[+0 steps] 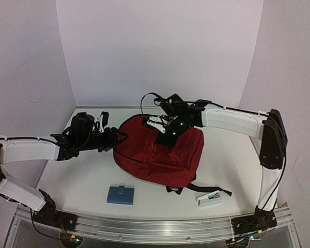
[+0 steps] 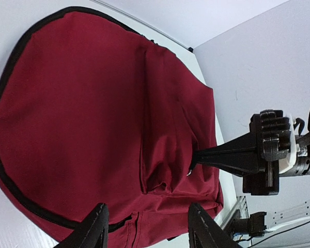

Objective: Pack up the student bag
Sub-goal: Unzip the student bag at the center of the board.

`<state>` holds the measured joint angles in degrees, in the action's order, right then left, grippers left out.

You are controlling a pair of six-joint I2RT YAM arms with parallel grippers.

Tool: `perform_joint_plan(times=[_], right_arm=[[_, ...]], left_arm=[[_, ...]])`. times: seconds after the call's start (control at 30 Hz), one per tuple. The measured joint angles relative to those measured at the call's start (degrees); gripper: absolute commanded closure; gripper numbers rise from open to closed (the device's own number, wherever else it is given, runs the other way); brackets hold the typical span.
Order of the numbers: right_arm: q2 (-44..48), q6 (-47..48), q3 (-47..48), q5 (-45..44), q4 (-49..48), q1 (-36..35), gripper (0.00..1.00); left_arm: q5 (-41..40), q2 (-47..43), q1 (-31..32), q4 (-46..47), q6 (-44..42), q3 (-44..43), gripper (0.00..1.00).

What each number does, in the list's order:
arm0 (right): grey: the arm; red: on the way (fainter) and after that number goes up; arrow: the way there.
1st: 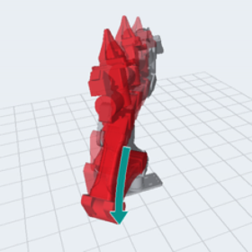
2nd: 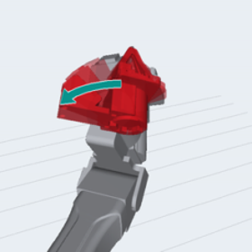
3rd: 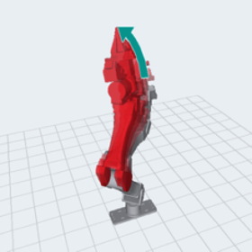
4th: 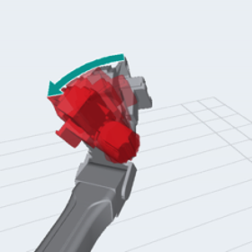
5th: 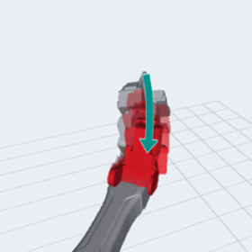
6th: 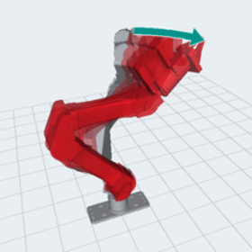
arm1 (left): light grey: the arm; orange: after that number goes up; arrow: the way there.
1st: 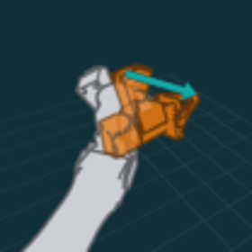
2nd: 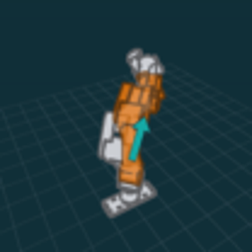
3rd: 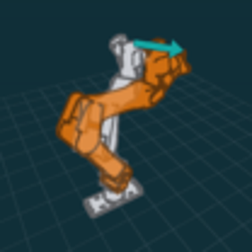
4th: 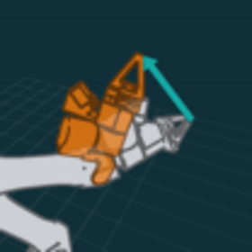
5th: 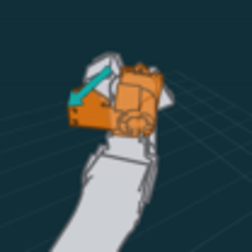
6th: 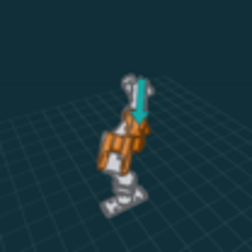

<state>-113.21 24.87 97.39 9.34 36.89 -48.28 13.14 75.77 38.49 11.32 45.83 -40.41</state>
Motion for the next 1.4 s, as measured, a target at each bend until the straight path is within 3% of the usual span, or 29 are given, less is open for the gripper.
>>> perform_joint_plan(times=[0.47, 0.53, 0.67, 0.87, 1.4], right_arm=[[0.0, -3.16, 0.54, 1.77, 0.85, -0.13, 1.0], [0.0, -3.5, 0.54, 2.1, 0.95, -0.13, 1.0], [0.0, -3.87, 0.54, 2.3, 1.19, -0.13, 1.0], [0.0, -3.53, 0.54, 0.94, 1.39, 0.42, 1.0], [-4.57, -1.27, 9.25, -0.84, 1.57, 9.22, 1.0]], left_arm=[[5.61, 19.65, 5.17, 8.52, 1.37, -6.57, 0.42], [5.91, 20.89, 5.94, 9.65, 1.82, -7.13, 0.49], [6.21, 21.99, 6.43, 10.88, 2.29, -7.27, 0.75], [5.97, 21.96, 6.46, 10.65, 2.33, -7.2, 0.98], [4.17, 16.95, 6.64, 7.5, 1.74, -5.13, 1.0]])
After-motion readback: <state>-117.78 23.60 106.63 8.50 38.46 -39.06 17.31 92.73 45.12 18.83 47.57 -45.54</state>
